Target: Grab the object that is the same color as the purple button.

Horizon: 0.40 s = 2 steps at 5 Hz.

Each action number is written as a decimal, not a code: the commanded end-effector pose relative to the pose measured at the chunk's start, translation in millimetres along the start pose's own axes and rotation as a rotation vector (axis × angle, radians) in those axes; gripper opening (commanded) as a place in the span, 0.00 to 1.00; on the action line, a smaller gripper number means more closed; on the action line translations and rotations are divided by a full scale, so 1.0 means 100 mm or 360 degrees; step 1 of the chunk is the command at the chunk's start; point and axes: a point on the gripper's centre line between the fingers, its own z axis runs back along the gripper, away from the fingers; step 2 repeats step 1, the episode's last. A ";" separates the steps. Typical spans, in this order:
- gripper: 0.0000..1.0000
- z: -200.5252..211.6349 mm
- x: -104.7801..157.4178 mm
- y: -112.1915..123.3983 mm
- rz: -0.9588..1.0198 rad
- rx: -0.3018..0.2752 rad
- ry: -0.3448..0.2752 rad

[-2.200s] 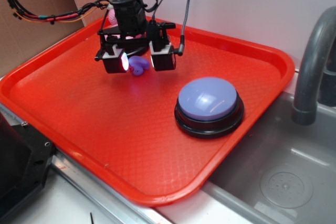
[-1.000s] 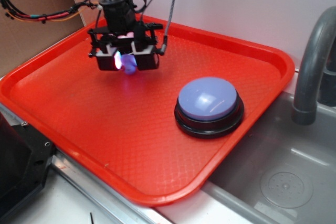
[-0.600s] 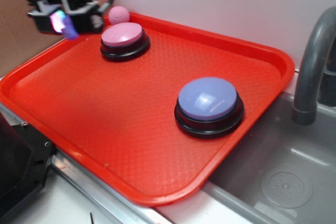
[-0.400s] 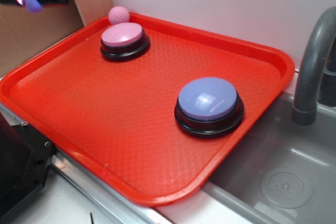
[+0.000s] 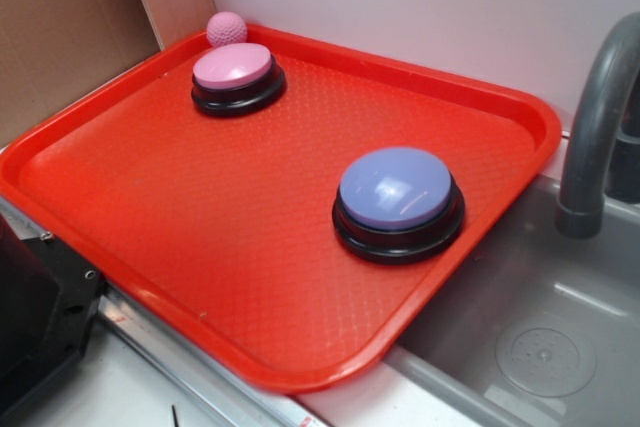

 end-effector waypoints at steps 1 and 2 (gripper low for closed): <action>0.00 0.08 0.04 0.13 -0.0022 -0.0031 -0.0103; 0.00 0.08 0.04 0.13 -0.0022 -0.0031 -0.0103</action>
